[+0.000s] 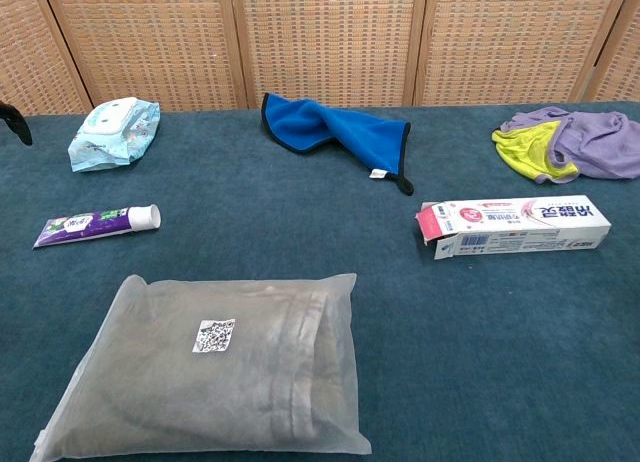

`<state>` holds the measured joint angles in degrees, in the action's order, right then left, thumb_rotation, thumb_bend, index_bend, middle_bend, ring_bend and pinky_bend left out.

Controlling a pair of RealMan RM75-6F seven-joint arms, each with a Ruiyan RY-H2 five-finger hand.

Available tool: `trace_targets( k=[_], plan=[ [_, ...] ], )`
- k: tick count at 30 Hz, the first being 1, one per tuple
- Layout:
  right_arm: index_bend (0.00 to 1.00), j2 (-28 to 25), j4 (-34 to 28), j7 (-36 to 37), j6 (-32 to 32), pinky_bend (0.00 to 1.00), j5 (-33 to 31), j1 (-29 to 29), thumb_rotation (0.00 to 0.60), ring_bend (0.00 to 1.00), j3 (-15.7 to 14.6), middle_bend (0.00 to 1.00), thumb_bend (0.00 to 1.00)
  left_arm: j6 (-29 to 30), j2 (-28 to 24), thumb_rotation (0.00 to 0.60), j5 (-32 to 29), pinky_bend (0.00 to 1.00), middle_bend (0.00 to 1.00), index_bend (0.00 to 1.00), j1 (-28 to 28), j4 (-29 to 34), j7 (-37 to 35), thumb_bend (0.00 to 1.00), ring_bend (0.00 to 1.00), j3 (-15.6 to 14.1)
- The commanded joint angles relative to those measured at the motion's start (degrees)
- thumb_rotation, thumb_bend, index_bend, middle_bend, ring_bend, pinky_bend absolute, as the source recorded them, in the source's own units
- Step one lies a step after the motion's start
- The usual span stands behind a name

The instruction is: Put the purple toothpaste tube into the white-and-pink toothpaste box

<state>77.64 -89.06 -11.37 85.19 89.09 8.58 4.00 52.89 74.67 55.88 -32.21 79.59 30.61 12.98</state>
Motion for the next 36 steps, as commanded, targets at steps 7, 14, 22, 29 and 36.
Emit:
trace_targets(
  k=[7, 14, 22, 29, 36],
  plan=[
    [0.00, -0.03, 0.11, 0.55, -0.09, 0.00, -0.09, 0.07, 0.600, 0.00, 0.05, 0.00, 0.08, -2.68, 5.44, 0.600, -9.19, 0.26, 0.23, 0.30, -4.56, -5.01, 6.49, 0.27, 0.18, -1.37],
    [0.00, 0.07, 0.30, 0.87, -0.33, 0.00, -0.25, 0.15, 0.600, 0.00, 0.04, 0.00, 0.08, -1.86, 7.82, 0.600, -14.06, 0.26, 0.23, 0.30, -6.93, -5.99, 10.91, 0.27, 0.18, -2.31],
    [0.00, 0.06, 0.36, 1.40, -0.22, 0.00, -0.31, 0.15, 0.600, 0.00, 0.13, 0.00, 0.08, -2.08, 10.22, 0.600, -18.03, 0.26, 0.23, 0.30, -9.22, -7.00, 13.72, 0.27, 0.18, -2.90],
    [0.00, 0.11, 0.60, 1.70, -0.09, 0.00, -0.29, 0.12, 0.600, 0.00, 0.15, 0.00, 0.08, -2.52, 12.46, 0.600, -20.82, 0.27, 0.23, 0.30, -11.01, -8.36, 15.50, 0.27, 0.18, -3.72],
    [0.00, -0.02, 0.81, 2.16, -0.13, 0.00, -0.76, 0.05, 0.600, 0.00, 0.32, 0.00, 0.08, -2.58, 14.59, 0.600, -22.82, 0.27, 0.24, 0.31, -12.30, -11.04, 16.94, 0.27, 0.19, -4.82]
  ],
)
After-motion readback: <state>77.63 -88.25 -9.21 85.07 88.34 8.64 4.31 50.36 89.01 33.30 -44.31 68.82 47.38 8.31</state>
